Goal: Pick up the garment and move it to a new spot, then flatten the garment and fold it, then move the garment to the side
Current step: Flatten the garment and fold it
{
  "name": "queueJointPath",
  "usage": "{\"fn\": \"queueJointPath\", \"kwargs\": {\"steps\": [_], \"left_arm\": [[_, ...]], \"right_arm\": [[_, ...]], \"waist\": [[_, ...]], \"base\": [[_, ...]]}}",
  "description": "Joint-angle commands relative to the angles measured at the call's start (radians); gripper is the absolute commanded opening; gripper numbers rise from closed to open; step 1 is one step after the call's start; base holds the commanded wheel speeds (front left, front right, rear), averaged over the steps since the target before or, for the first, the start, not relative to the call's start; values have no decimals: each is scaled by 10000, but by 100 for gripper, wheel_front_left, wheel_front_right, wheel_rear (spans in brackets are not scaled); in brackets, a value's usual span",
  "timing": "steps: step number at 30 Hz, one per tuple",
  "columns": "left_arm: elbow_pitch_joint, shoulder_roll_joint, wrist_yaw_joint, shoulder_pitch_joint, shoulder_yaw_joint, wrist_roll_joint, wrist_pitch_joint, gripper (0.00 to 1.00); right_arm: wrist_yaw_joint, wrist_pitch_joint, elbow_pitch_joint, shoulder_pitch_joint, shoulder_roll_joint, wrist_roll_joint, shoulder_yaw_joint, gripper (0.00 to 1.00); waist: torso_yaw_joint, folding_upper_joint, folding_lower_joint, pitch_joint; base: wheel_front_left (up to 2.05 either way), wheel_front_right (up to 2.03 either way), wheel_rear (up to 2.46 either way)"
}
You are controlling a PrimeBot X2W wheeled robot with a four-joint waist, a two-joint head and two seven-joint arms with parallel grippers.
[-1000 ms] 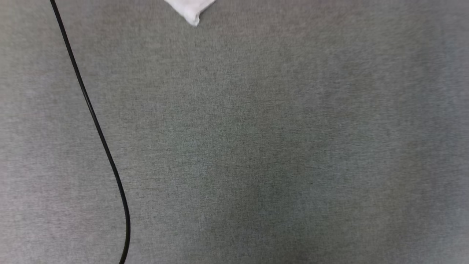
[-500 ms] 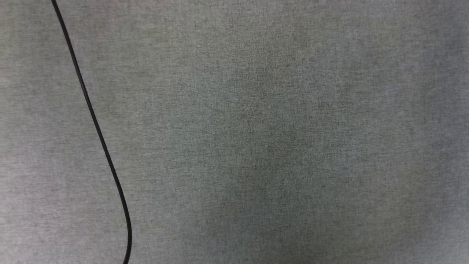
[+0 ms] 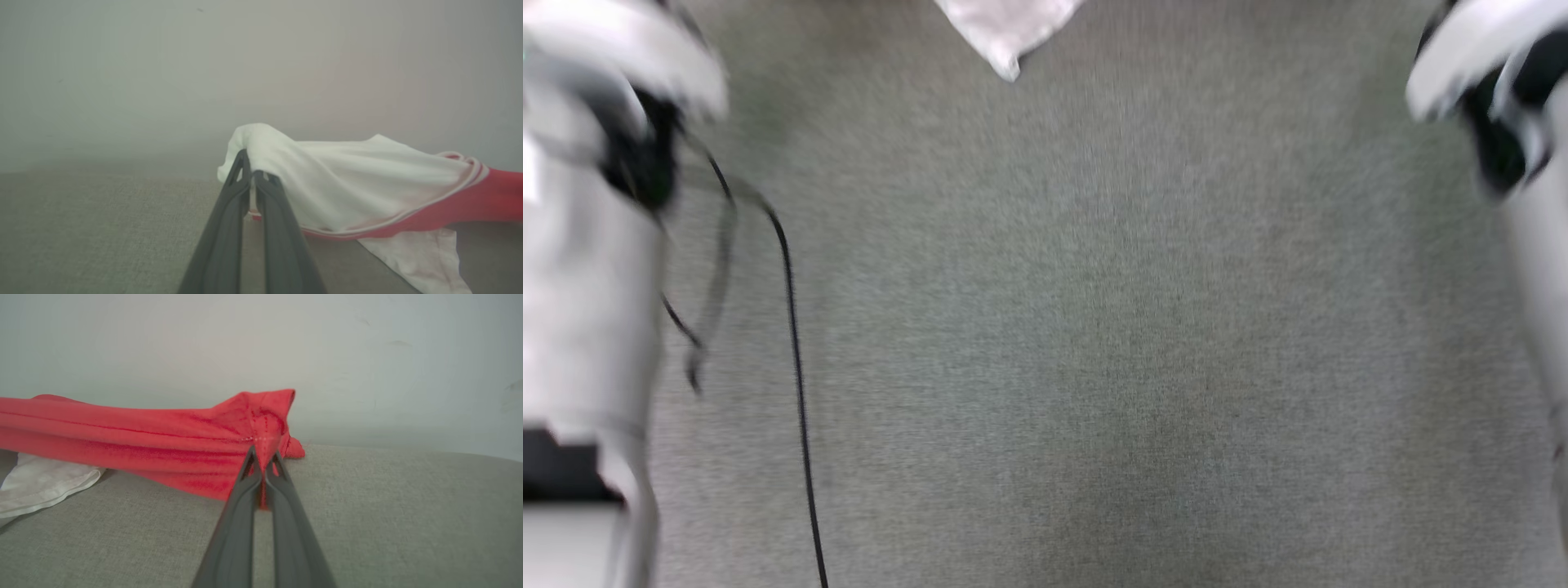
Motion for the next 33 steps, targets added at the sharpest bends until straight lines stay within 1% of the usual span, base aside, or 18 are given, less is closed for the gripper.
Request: {"fn": "queueJointPath", "kwargs": {"steps": [1, 7, 10, 13, 17, 20, 24, 28, 31, 33], "left_arm": [[-99, 88, 20, 698, 124, -118, -104, 0], [-1065, -32, 17, 3386, 403, -280, -156, 0], [-1714, -122, 134, 4742, 588, -178, -160, 0], [-2266, -262, 270, 6011, 778, -179, -162, 0], [-2924, -300, 499, 7513, 937, -226, -164, 0], [-3257, -302, 603, 8156, 1031, -299, -164, 0], [-4123, -333, 946, 9419, 1208, -487, 19, 0], [-5190, -393, 1422, 10699, 1354, -635, 312, 0], [-6075, -432, 1852, 11636, 1496, -726, 565, 0], [-6612, -513, 2064, 12167, 1561, -846, 809, 0]], "right_arm": [[-25, -74, 38, 606, -175, 154, 124, 0], [-26, -138, -305, 2603, -443, 826, 700, 0], [-28, -256, -707, 3627, -611, 1175, 913, 0], [-29, -334, -1176, 4716, -805, 1517, 973, 0], [-37, -329, -1929, 6066, -966, 1894, 824, 0], [-39, -245, -2317, 6751, -1041, 1916, 711, 0], [-42, 20, -3205, 8087, -936, 1988, 358, 0], [-65, 320, -4250, 9441, -772, 1775, -222, 0], [-71, 612, -5132, 10466, -501, 1537, -799, 0], [-72, 852, -5741, 11130, -297, 1261, -1226, 0]], "waist": [[245, 0, 0, -924], [432, 0, 0, -2112], [530, 0, 0, -2659], [603, 0, 0, -3161], [635, 0, 0, -3677], [639, 0, 0, -3874], [628, 0, 0, -4193], [625, 0, 0, -4494], [646, 0, 0, -4674], [680, 0, 0, -4752]], "base": [[0, 0, 0], [0, 0, 0], [0, 0, 0], [0, 0, 0], [0, 0, 0], [0, 0, 0], [0, 0, 0], [0, 0, 0], [0, 0, 0], [0, 0, 0]]}}
